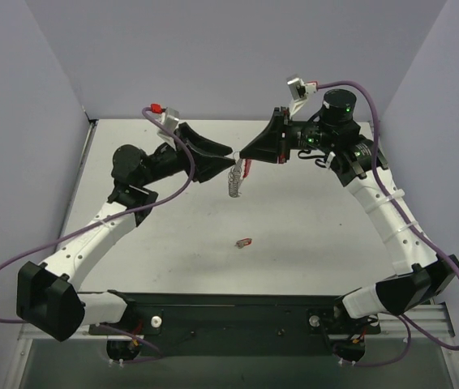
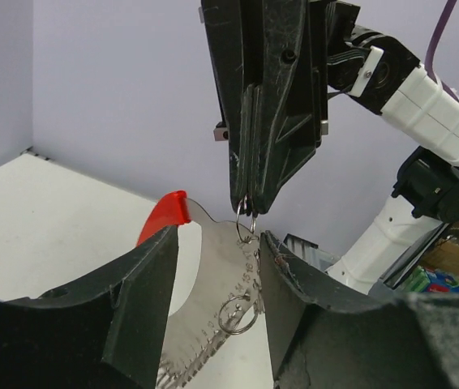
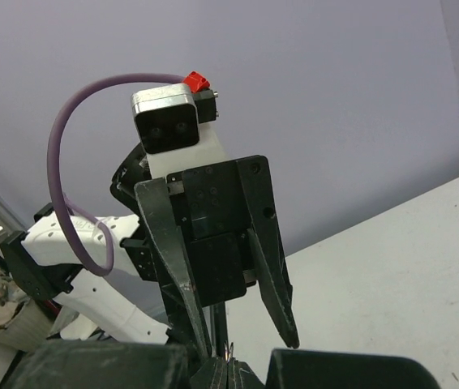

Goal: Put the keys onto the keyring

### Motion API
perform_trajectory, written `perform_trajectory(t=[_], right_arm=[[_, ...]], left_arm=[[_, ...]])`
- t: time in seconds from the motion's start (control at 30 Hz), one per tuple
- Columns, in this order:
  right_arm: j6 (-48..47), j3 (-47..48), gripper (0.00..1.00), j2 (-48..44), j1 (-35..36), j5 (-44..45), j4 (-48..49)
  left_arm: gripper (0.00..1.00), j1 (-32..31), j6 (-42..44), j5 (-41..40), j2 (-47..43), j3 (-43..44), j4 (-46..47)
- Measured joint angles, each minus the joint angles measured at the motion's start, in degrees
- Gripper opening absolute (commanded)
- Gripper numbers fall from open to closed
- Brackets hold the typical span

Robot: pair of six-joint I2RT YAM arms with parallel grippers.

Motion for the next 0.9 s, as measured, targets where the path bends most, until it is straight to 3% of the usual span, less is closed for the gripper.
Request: perform_trajectory(t=[0.27,0.43,0.53,0.9], right_arm=[[0.04,0.0,0.0,0.0,0.09,-0.13,0.39],[0.22,0.0,0.0,-0.09,0.2,-0.79,0.57],[0.26,0.0,0.0,-0.09,0.13,-0.85,0.35],[1.11,0.0,0.0,-0.09,-0.26,-1.64,0.96]], left_arm=[[0.37,-1.84,-3.67,1.62,2.43,2.23,5.86],[0.37,-2.62,-3.19,1.73,2.95,2.93,6.16],[0.44,-2.75,-2.47,1.75,3.08,2.95,6.08],[0.42,-3.28,0.72,1.29,1.81,2.93,2.54]])
